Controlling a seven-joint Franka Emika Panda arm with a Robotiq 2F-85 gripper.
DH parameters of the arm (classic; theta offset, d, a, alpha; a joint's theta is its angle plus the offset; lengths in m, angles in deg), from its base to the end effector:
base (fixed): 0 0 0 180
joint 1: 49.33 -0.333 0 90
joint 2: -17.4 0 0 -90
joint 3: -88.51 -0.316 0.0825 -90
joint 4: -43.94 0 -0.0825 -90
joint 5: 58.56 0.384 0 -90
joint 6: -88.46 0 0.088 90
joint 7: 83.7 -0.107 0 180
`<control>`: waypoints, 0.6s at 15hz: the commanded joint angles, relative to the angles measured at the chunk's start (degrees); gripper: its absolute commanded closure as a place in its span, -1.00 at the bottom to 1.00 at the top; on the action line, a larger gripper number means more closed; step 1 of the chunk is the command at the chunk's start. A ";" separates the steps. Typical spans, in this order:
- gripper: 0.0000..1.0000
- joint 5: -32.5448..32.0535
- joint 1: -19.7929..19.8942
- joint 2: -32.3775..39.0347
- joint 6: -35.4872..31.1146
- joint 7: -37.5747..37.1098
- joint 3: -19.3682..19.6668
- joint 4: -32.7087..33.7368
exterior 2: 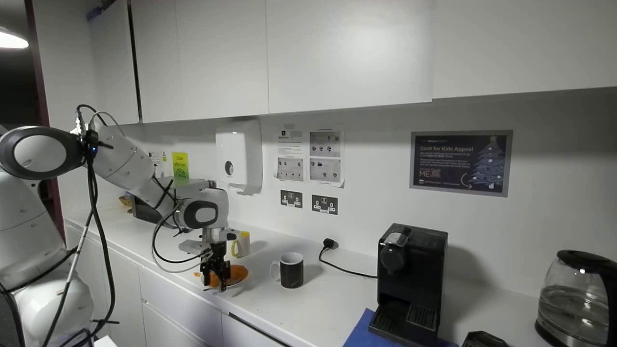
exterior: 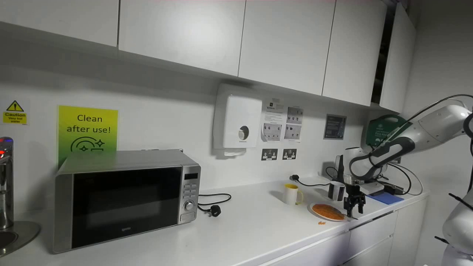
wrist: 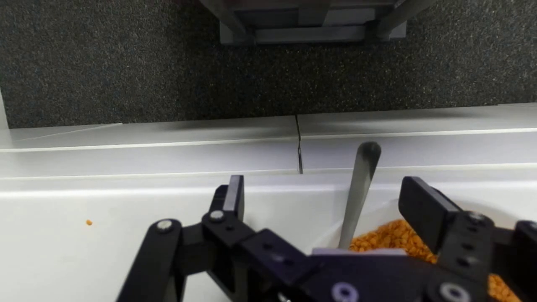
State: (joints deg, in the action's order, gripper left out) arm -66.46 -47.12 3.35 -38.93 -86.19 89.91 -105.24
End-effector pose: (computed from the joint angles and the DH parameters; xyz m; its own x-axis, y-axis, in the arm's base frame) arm 0.4046 -0.0296 0.3279 0.9907 -0.0206 -0.1342 -0.0075 -0.9953 0.0970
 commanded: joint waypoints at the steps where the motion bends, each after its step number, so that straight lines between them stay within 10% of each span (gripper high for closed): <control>1: -1.00 1.10 0.26 -2.84 1.96 3.12 0.94 -1.74; 5: -0.98 1.07 0.21 -3.24 2.72 3.46 1.14 -2.09; 9: -0.32 0.96 0.20 -3.18 2.56 3.31 1.07 -2.21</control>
State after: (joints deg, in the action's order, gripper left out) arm -66.45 -47.12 2.68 -37.42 -85.05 90.52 -106.12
